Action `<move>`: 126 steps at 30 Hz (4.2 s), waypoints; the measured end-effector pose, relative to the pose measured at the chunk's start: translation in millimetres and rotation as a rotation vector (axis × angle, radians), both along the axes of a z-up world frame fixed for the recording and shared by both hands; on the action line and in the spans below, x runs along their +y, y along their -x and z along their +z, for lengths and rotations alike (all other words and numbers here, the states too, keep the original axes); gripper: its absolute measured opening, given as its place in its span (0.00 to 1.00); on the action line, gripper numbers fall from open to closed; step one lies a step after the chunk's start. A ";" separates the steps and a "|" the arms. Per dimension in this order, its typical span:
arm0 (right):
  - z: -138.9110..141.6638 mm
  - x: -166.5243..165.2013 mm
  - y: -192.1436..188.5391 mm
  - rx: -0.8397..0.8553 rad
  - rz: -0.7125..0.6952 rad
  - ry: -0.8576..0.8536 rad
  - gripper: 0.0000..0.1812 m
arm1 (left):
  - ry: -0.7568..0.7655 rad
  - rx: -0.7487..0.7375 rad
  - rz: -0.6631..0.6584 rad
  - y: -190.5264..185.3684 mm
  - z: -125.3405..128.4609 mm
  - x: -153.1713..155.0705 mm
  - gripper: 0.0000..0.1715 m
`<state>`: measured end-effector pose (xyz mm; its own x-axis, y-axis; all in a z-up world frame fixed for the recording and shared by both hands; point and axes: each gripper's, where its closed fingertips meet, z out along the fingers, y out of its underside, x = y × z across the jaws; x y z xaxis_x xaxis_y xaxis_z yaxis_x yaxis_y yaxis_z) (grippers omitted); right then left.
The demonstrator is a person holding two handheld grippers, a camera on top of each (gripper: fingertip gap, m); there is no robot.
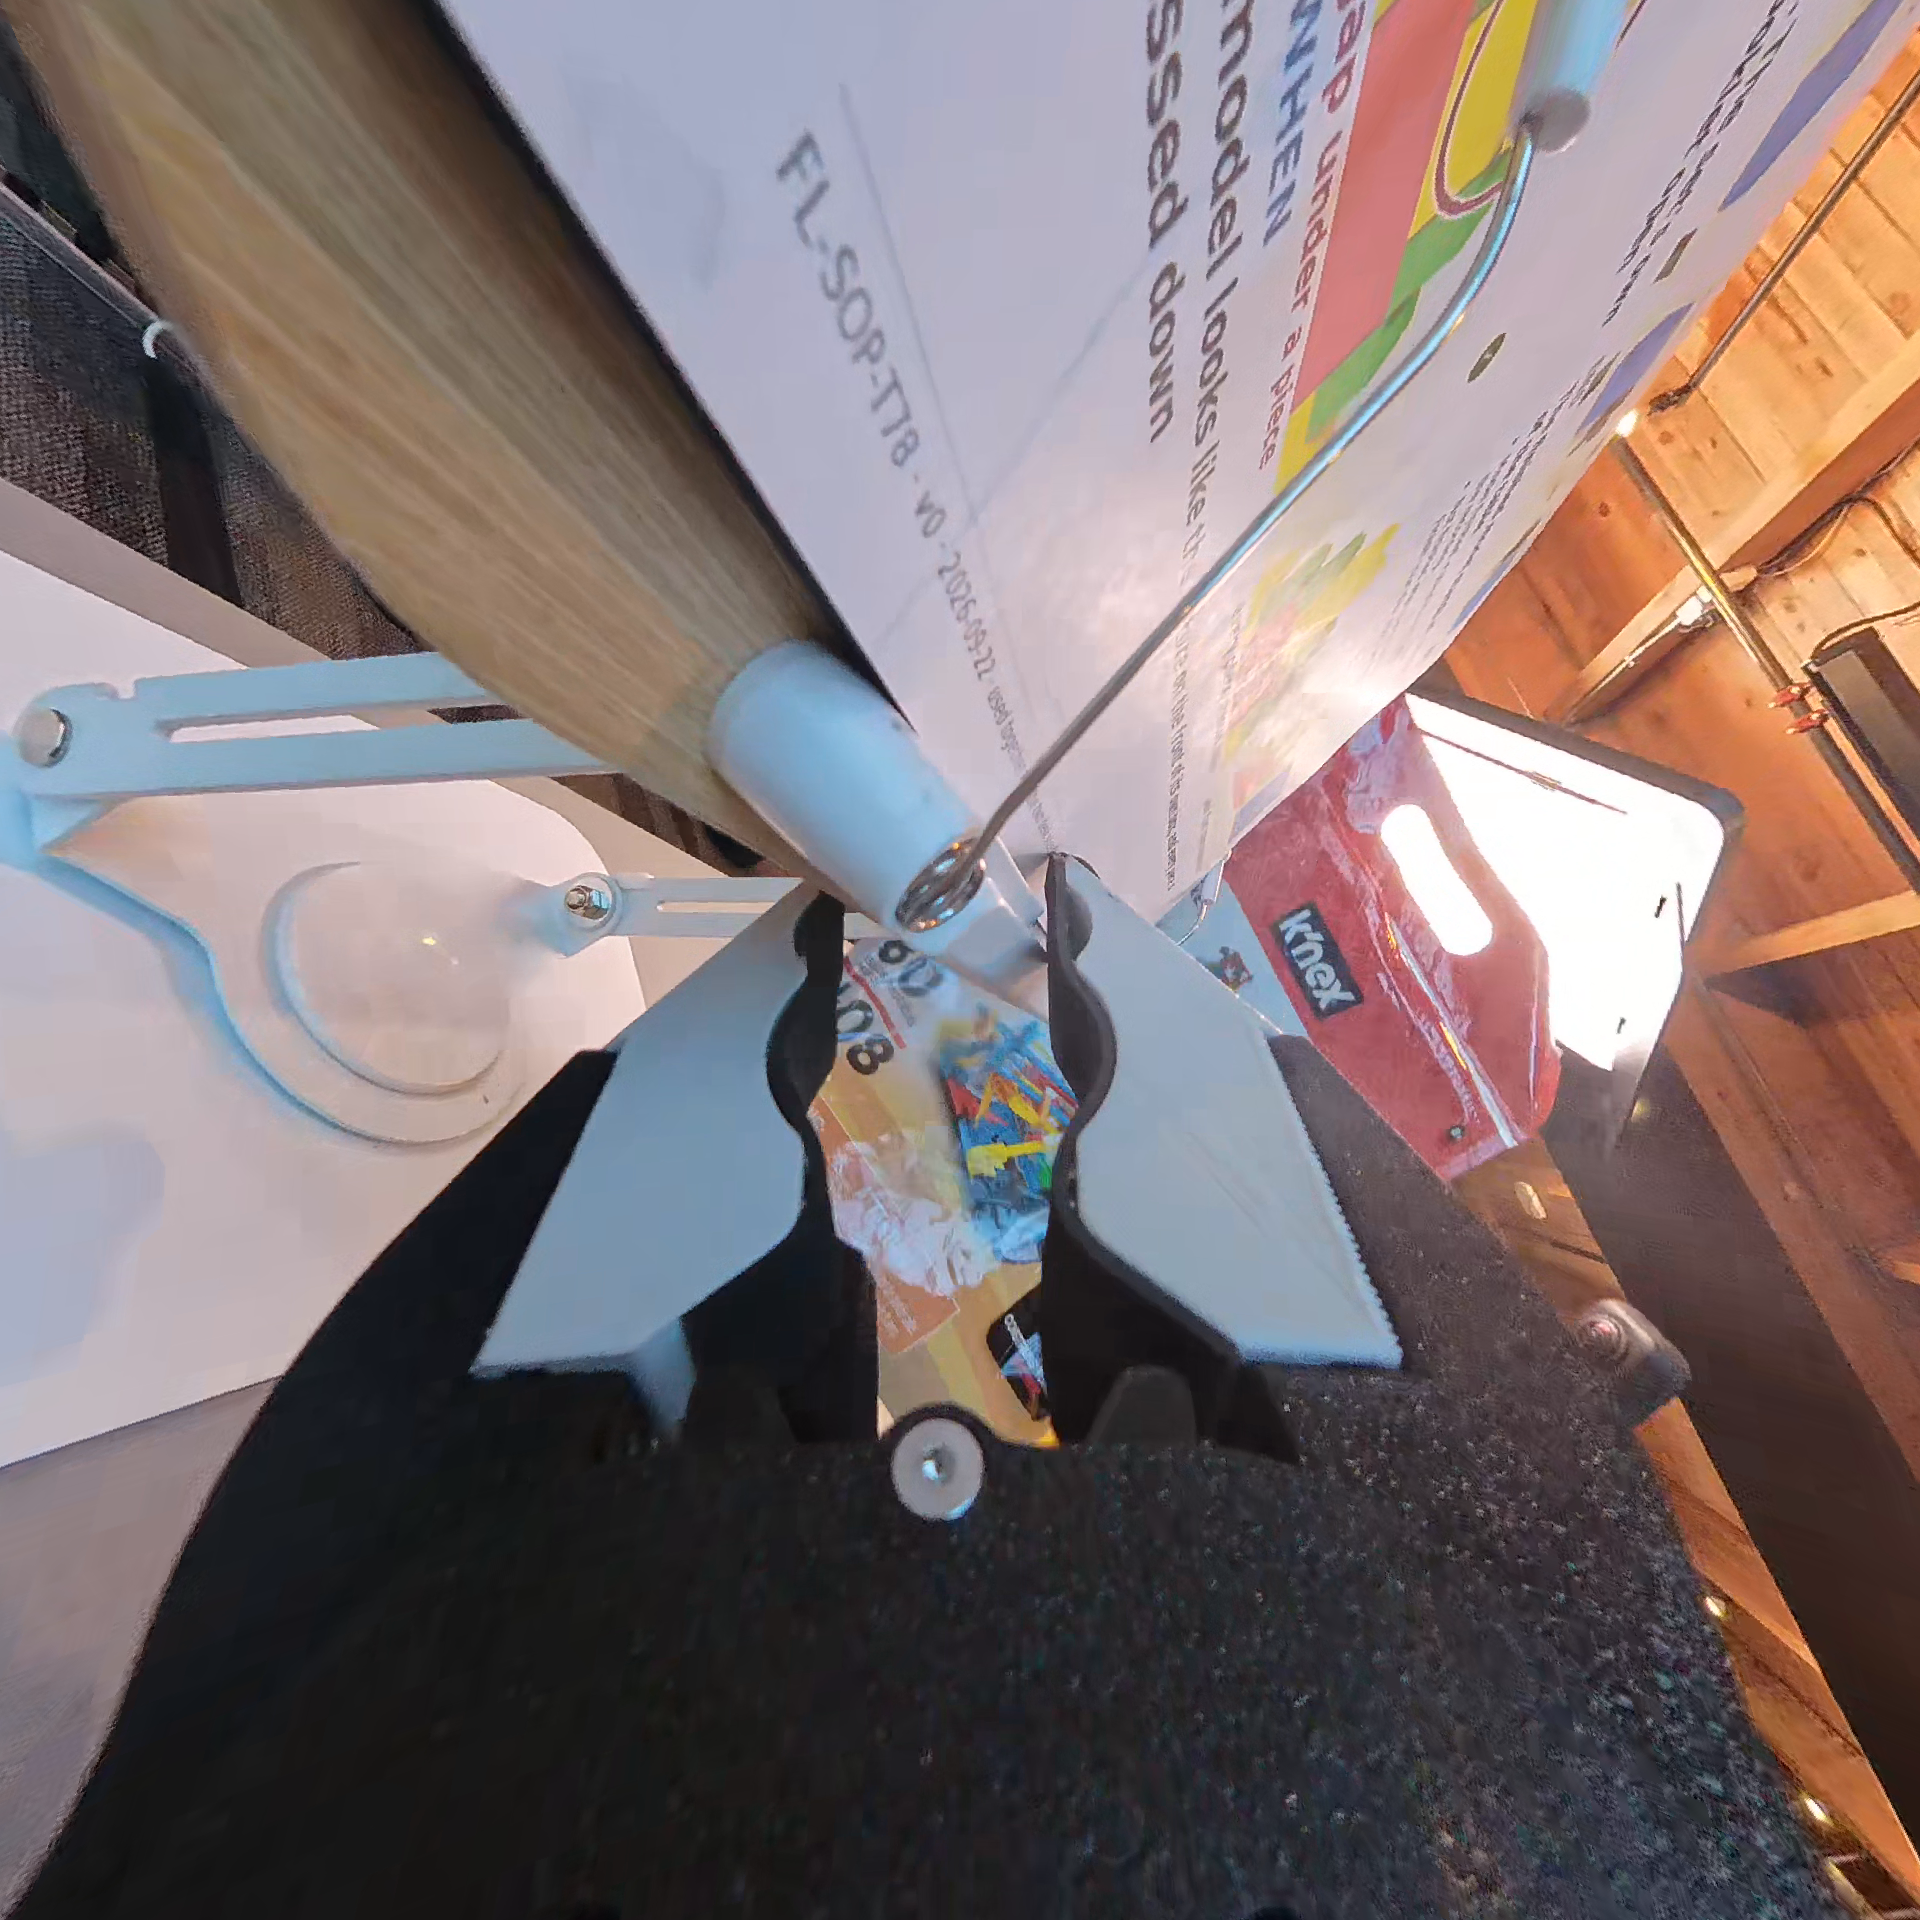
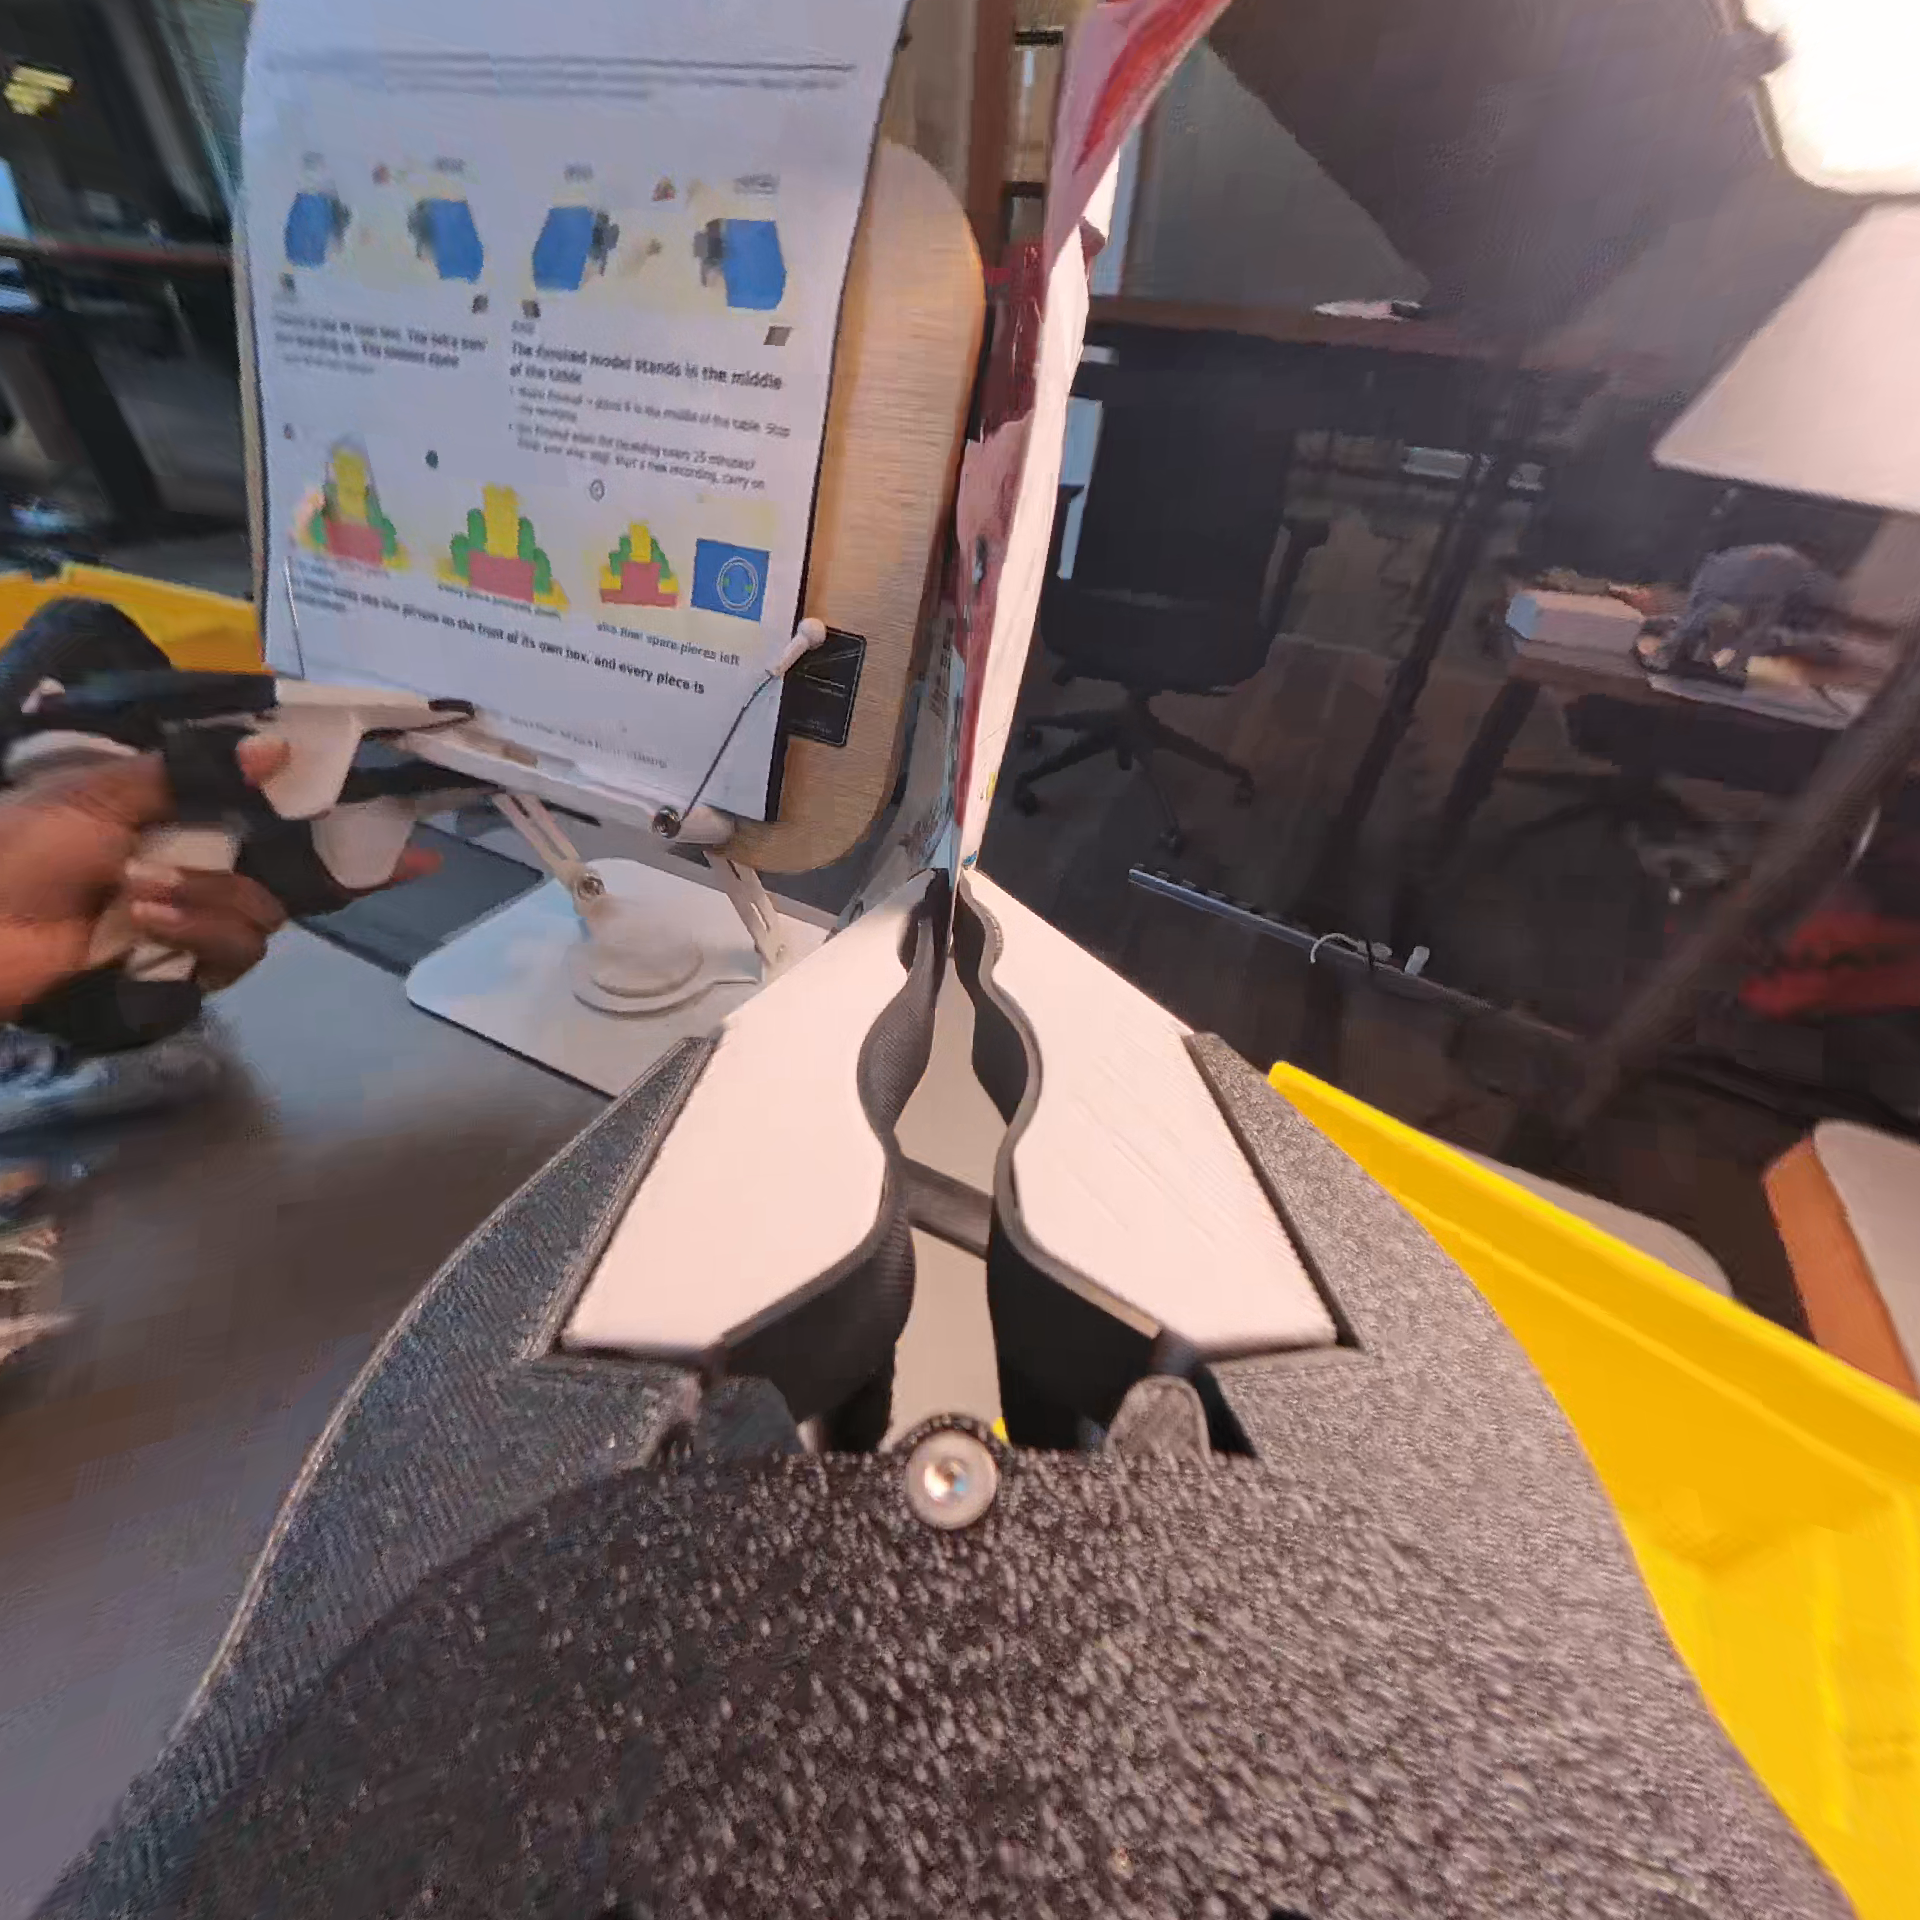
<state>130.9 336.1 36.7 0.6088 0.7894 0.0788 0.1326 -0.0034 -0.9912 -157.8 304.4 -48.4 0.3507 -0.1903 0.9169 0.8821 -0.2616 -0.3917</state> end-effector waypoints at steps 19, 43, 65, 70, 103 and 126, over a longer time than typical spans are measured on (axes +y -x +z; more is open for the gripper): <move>-8.5 75.6 4.2 -0.500 0.291 -0.353 0.00 | 0.206 1.073 -0.742 -166.2 -82.7 -58.2 0.32; -73.2 85.5 21.6 -0.414 0.247 0.044 0.00 | 0.172 1.215 -0.609 -243.5 -113.5 53.2 0.41; -73.6 100.6 19.7 -0.533 0.357 0.025 0.21 | 0.011 1.254 -0.635 -204.6 -18.7 -49.7 0.39; -70.7 98.6 9.4 -0.460 0.289 0.083 0.39 | -0.078 1.208 -0.533 -185.4 23.6 -95.3 0.40; -200.6 -95.1 -136.2 -0.947 -0.046 -0.046 0.39 | -0.050 1.273 -0.027 -25.1 -73.6 -340.0 0.44; -108.5 -222.3 -60.1 -0.351 0.146 -0.057 0.39 | -0.027 1.206 -0.045 -17.7 -77.4 -342.0 0.41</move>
<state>191.0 113.8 -71.8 0.4187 0.8538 0.3094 0.4594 0.0948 -0.8832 -140.1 -37.5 -125.8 0.9711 -0.2385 0.0001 -0.0643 -0.2622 -0.9629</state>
